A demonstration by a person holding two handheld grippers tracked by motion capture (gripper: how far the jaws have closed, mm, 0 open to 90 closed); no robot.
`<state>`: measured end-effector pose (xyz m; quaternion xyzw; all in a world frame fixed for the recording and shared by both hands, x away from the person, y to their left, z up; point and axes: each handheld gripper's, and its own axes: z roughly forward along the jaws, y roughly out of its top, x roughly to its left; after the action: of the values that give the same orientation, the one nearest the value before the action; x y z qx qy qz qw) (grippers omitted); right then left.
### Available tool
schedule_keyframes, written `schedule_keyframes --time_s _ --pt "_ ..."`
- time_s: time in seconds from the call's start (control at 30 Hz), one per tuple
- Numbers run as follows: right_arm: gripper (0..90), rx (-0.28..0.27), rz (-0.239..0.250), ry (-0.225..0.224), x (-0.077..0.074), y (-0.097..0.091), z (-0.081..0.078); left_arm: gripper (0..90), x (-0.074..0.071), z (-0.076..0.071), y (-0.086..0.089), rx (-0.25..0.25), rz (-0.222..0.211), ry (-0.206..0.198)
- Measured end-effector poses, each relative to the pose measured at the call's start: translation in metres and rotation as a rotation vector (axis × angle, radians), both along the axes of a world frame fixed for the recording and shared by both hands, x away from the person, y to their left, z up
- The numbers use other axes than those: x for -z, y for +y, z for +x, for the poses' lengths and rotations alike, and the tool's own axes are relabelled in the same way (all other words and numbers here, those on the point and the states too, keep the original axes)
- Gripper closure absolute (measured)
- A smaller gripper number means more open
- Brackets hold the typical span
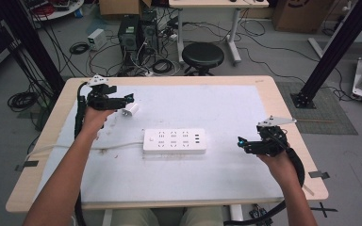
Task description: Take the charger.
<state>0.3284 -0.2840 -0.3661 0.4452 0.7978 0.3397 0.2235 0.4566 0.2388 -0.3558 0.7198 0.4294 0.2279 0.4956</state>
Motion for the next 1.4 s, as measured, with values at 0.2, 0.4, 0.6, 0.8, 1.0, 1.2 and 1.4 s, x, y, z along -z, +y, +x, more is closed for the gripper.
schedule_keyframes --time_s 0.2,0.4,0.6,0.8,1.0,1.2,1.4 --pt "16.2 0.001 0.001 0.003 0.0 0.001 0.001 13.8 0.019 0.017 0.002 -0.007 -0.002 0.029" --pt "16.2 0.008 0.001 0.007 0.0 -0.002 0.002 13.9 0.043 0.033 0.0 -0.016 0.026 0.101" --pt "16.2 0.014 0.002 0.013 0.004 -0.006 0.002 13.8 0.063 0.044 -0.004 -0.035 0.077 0.135" --pt "16.2 0.012 0.003 0.022 0.006 -0.006 0.003 13.8 0.08 0.052 -0.004 -0.054 0.128 0.181" --pt "16.2 0.004 0.003 0.028 0.008 -0.003 0.007 13.8 0.09 0.056 -0.005 -0.071 0.163 0.195" --pt "16.2 0.003 -0.002 0.034 0.009 -0.002 0.009 16.9 0.095 0.059 -0.004 -0.073 0.161 0.205" --pt "16.2 0.0 -0.003 0.036 0.009 0.0 0.009 20.0 0.095 0.058 -0.008 -0.067 0.205 0.201"
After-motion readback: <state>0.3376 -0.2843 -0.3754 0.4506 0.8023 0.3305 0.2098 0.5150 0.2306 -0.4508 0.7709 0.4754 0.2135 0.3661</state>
